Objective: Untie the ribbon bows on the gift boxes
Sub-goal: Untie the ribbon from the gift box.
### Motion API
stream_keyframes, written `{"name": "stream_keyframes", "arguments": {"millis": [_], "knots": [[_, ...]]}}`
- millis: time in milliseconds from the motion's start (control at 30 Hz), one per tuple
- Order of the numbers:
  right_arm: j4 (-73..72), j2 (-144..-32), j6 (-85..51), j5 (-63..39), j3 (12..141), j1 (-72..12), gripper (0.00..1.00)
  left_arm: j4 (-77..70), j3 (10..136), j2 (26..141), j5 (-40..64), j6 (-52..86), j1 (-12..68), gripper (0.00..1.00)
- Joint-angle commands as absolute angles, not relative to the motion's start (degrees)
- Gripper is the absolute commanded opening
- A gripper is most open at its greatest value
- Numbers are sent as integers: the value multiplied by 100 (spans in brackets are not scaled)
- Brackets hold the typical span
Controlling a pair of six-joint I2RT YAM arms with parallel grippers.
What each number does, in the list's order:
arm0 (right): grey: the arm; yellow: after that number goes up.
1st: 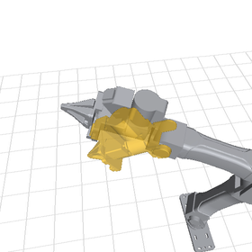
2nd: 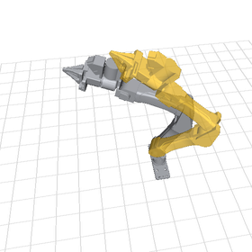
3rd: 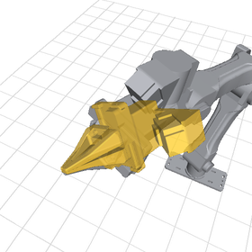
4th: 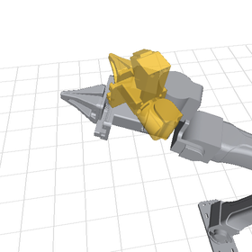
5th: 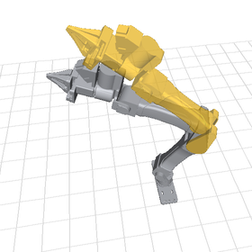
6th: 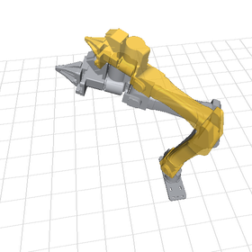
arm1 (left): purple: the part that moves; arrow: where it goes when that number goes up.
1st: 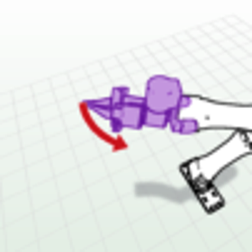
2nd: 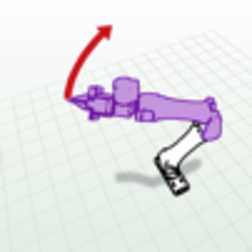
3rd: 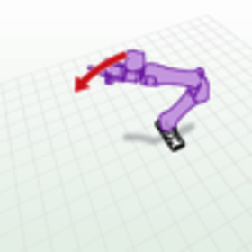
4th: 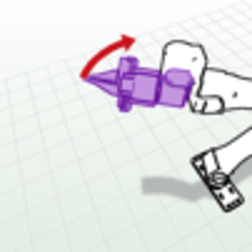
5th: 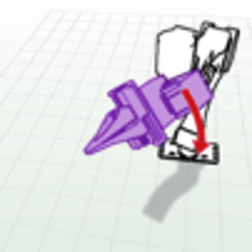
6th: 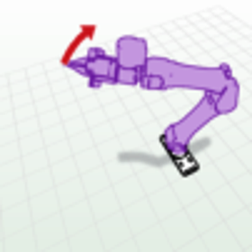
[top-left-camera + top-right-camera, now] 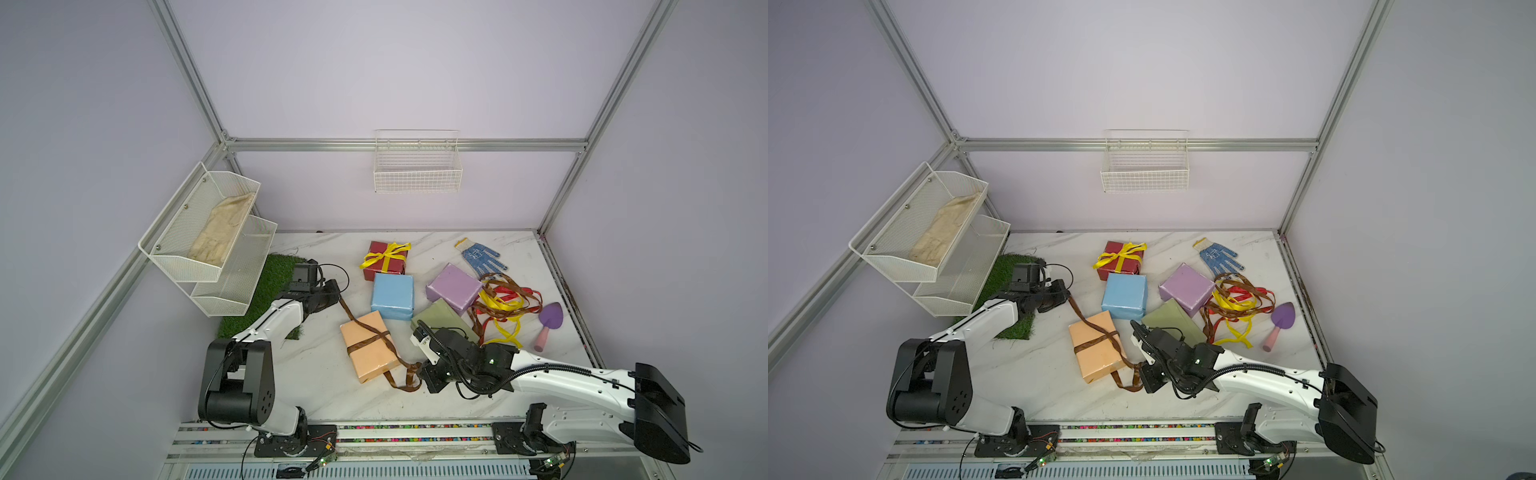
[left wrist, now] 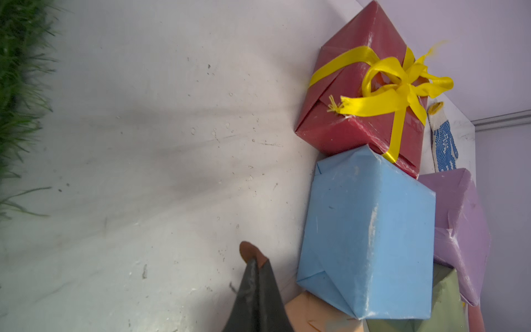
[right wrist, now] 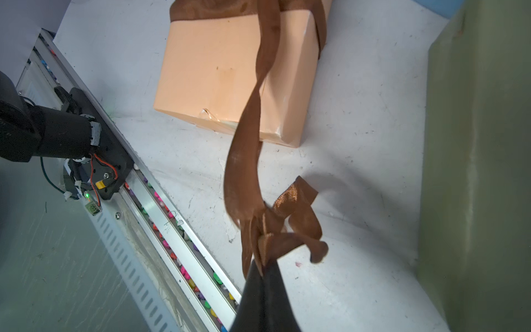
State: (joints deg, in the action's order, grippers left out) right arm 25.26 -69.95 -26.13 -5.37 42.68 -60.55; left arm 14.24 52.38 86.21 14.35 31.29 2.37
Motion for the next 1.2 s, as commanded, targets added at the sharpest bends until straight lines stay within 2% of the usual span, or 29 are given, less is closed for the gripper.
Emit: {"name": "stream_keyframes", "arguments": {"millis": [0,267,300,367,400,533,667,767,867,1000,1167], "knots": [[2627,-6895,-2672,-371,4201,-6074,0,1265,5667,8722,1416,2894,24,0],[2628,-7039,-2716,112,4346,-5850,0,1398,5915,8866,1725,2672,-110,0],[2628,-7111,-2732,187,4411,-5776,5,1391,5902,8824,1778,2672,-106,0],[2791,-7296,-2719,219,4590,-5533,26,1392,5873,8664,1911,2672,-105,0],[2818,-7380,-2697,208,4688,-5428,33,1385,5856,8576,1975,2665,-105,0],[2934,-7642,-2357,61,5223,-5045,49,1500,5818,8148,1906,2654,-105,1],[3168,-8045,-1784,-295,5868,-4986,58,1563,5731,7517,1547,2698,-105,2],[3155,-8456,-1369,-661,6214,-4988,59,1564,5568,7291,1180,2728,-112,5],[2802,-8816,-1236,-1036,6457,-5001,59,1527,5379,7207,992,2795,-123,21],[2362,-9340,-1078,-1253,6864,-5001,56,1534,5220,7317,1459,2836,-123,37],[2140,-10032,-911,-1445,7482,-5003,53,1350,4852,7295,1783,3112,-123,45]]}}
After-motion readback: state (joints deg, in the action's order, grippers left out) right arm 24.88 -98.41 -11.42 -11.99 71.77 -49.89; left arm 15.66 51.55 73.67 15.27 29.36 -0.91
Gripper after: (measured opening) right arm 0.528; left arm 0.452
